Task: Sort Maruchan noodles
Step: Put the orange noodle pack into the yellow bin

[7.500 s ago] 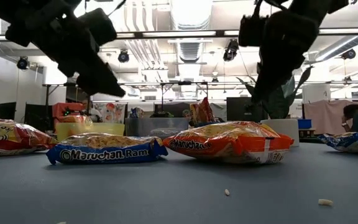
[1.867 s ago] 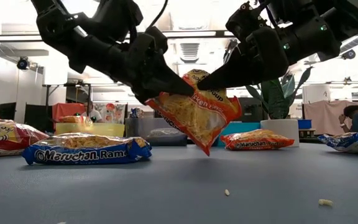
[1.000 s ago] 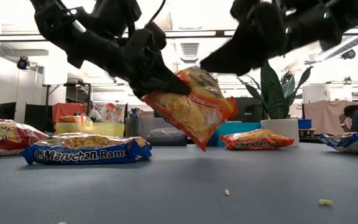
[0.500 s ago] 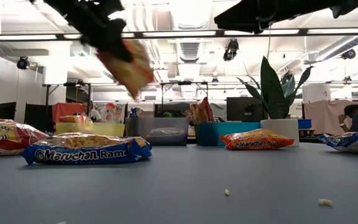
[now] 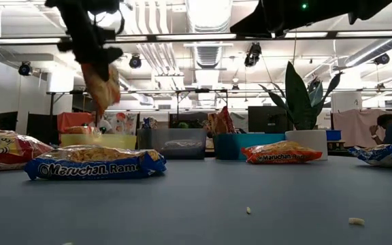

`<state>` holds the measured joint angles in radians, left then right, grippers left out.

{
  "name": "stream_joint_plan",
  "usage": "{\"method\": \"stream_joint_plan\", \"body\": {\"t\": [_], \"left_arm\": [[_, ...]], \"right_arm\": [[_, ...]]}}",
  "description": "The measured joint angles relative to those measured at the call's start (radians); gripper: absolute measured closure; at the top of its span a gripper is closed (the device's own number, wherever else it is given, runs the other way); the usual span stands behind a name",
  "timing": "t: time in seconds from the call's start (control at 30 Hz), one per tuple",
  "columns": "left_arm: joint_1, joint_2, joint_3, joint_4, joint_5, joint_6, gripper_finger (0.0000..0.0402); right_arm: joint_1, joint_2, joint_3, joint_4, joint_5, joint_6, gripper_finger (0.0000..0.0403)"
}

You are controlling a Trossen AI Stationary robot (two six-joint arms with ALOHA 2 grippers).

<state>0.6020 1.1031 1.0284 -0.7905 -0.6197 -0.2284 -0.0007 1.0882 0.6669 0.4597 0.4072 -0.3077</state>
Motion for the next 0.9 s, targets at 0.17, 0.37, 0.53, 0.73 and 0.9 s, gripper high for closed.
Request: {"method": "stream_joint_plan", "body": {"t": [0.17,0.37,0.53,0.73,0.9], "left_arm": [[0.118,0.061,-0.009,0.009,0.053,0.0,0.0281],[0.132,0.152,-0.009,0.064,0.082,0.0,0.0281],[0.133,0.221,-0.009,0.085,0.09,-0.025,0.0281],[0.133,0.268,-0.009,0.099,0.193,-0.054,0.0281],[0.134,0.299,-0.009,0.108,0.194,-0.054,0.0281]], "right_arm": [[0.0,0.0,-0.002,-0.02,-0.015,-0.002,0.0163],[0.0,0.0,-0.002,-0.019,-0.014,-0.006,0.0167],[0.0,0.007,-0.002,-0.019,-0.014,-0.008,0.0165],[-0.002,0.007,-0.002,-0.02,-0.014,-0.008,0.0167],[-0.009,0.007,-0.002,-0.022,-0.014,-0.008,0.0165]]}}
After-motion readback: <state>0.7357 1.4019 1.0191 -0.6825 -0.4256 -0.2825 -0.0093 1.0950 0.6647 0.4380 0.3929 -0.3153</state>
